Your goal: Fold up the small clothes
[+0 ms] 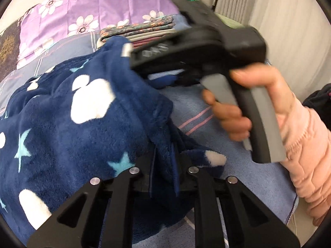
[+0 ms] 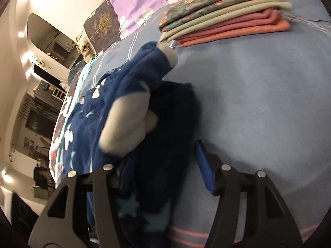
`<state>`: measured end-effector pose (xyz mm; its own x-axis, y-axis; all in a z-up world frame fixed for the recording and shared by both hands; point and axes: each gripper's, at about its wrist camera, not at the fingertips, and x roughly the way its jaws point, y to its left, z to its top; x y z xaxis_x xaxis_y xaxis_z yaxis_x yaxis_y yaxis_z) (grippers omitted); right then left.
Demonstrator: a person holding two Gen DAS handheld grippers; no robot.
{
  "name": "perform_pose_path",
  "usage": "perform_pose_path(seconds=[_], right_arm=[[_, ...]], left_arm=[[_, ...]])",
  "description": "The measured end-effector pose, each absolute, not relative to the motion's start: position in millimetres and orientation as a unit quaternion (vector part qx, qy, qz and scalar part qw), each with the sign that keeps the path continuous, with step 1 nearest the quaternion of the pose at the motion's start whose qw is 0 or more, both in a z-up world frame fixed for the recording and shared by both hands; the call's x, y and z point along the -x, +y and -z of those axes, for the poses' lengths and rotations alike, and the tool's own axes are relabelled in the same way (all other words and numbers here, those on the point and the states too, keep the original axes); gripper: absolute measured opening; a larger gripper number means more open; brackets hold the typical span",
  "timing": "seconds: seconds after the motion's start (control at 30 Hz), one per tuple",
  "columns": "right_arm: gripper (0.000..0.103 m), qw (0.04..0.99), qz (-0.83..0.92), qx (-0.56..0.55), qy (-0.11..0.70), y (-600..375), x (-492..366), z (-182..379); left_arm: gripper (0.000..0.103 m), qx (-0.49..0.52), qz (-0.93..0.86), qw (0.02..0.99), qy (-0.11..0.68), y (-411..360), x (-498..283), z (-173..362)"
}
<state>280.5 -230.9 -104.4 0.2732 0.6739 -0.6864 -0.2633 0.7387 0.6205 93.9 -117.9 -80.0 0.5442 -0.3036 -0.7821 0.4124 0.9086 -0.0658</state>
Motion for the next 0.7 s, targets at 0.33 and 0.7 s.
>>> perform_pose_path(seconds=[0.33, 0.7], right_arm=[[0.01, 0.786, -0.263, -0.26, 0.496, -250, -287, 131], [0.025, 0.853, -0.292, -0.194, 0.387, -245, -222, 46]], left_arm=[[0.014, -0.129, 0.278, 0.86, 0.407, -160, -84, 96], [0.028, -0.08, 0.298, 0.861, 0.404, -142, -71, 98]])
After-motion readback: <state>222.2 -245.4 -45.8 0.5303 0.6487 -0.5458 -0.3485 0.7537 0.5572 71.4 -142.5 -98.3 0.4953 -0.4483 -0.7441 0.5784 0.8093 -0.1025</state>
